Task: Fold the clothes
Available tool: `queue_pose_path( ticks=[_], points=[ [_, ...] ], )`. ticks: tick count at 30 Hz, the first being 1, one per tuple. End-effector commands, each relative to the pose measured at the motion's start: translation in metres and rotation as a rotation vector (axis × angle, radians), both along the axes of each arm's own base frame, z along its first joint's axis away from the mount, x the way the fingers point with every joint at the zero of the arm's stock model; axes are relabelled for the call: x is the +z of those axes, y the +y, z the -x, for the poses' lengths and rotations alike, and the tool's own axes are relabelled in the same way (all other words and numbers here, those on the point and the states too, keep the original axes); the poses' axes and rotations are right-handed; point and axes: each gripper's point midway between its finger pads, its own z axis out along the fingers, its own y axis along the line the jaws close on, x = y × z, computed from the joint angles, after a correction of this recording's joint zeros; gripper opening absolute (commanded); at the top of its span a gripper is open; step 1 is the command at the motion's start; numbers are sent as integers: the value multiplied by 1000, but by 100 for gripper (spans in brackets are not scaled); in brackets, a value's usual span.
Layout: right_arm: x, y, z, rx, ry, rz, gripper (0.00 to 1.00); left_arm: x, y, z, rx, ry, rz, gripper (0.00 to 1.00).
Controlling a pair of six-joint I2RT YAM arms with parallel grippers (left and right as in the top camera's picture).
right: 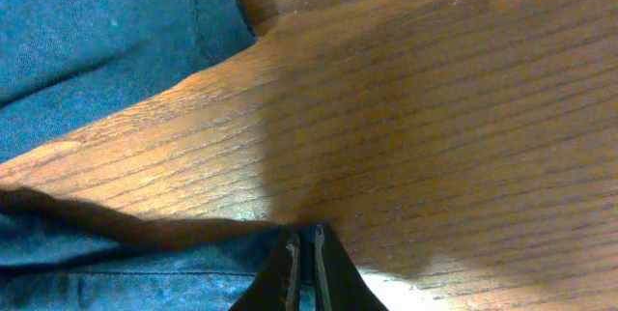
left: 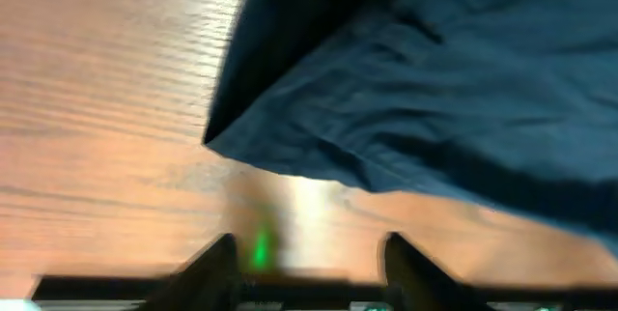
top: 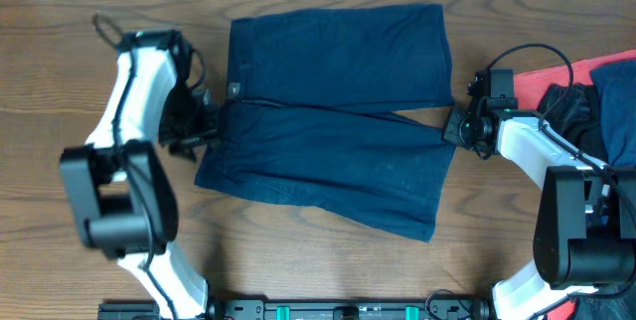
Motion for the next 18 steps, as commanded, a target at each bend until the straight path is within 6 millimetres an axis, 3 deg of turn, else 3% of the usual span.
queue_pose_path(
  ticks=[1,3,5,11,14,18],
  points=[
    [-38,-11,39,-5,160,41,6,16,11,2,47,-130,-9,66],
    [-38,-11,39,-4,160,38,6,5,8,0,38,-182,15,79],
    [-38,-11,39,-4,161,38,6,-10,2,1,26,-197,47,85],
    [-39,-11,42,-4,172,38,7,-48,-8,12,-33,-178,109,84],
    [-39,-11,42,-4,172,38,8,-53,-7,17,-47,-165,107,65],
    [-39,-11,42,-4,171,39,8,-53,-4,18,-46,-162,96,19]
  ],
)
